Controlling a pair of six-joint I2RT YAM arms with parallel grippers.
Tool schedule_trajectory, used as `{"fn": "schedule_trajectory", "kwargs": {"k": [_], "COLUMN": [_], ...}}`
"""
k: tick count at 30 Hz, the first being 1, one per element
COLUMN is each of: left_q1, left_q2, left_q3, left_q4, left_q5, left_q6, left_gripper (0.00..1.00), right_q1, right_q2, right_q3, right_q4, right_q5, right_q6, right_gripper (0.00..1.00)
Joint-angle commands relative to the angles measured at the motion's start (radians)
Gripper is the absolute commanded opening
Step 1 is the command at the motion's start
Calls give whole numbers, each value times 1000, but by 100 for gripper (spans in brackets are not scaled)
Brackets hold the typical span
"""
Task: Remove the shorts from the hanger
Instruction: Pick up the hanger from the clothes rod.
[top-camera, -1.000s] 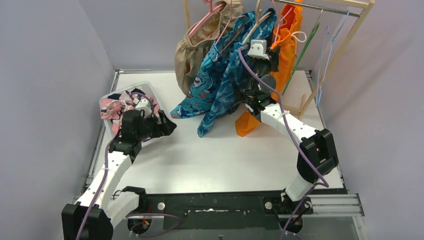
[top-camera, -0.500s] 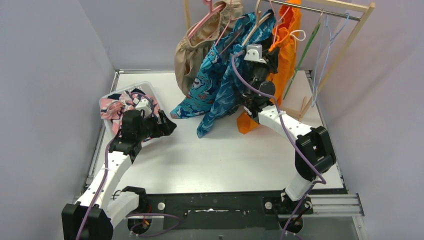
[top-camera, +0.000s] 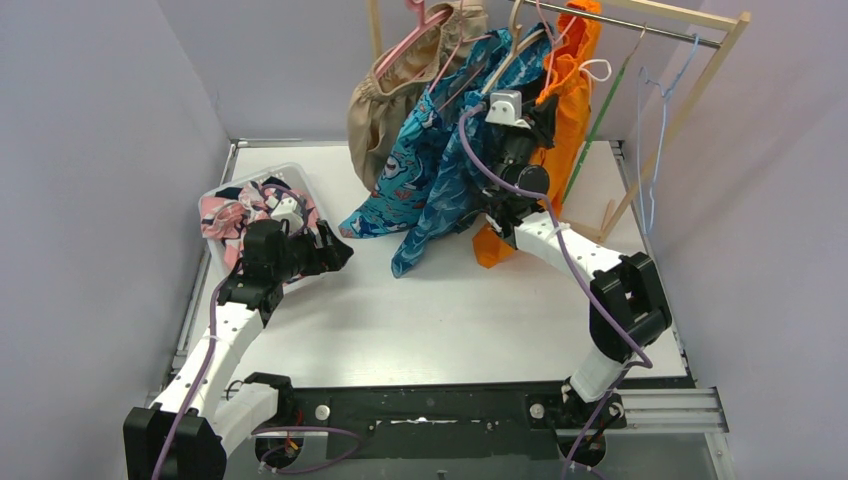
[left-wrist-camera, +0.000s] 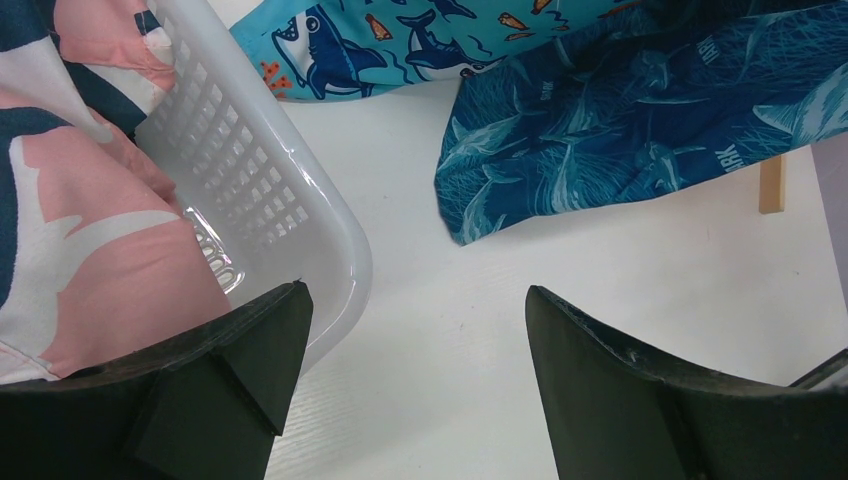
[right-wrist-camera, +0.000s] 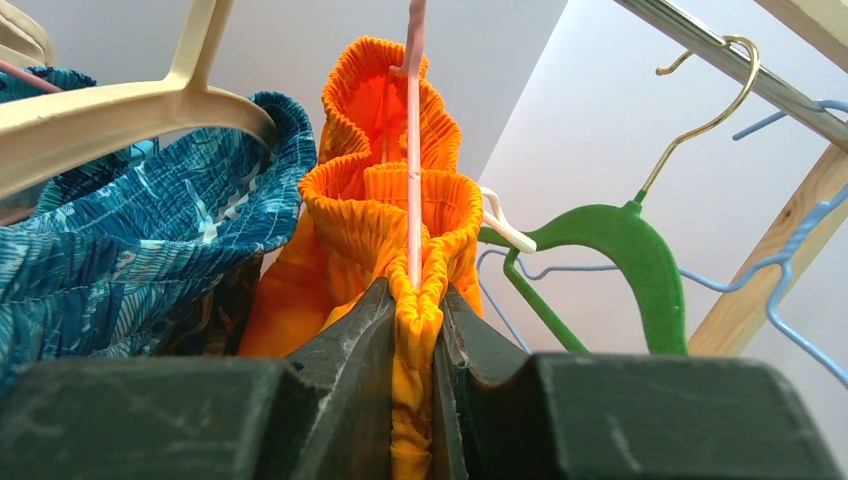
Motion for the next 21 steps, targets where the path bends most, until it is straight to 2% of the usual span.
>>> {"fn": "schedule_trajectory", "kwargs": {"k": [1, 10, 14, 18, 21], "left_q1": [1, 2, 1, 1, 1], "left_q2": [2, 4, 2, 0, 1], "left_q3": [9, 9, 9, 9, 9], "left_q4": [71, 71, 71, 71, 71], "left_q5": [17, 20, 18, 15, 17], "left_q6": [-4, -5, -4, -4, -4], "left_gripper": [78, 78, 79, 79, 79], "right_q1": [31, 58, 51, 51, 74], "right_q2": [-33, -21, -18, -3, -25], "right_q3": [66, 17, 45, 10, -15], "right_q4": [171, 281, 228, 318, 271], "right_q5": [-113, -127, -119, -127, -106], "right_q6": [-30, -100, -60, -93, -64], "right_gripper": [0, 0, 0, 0, 0]}}
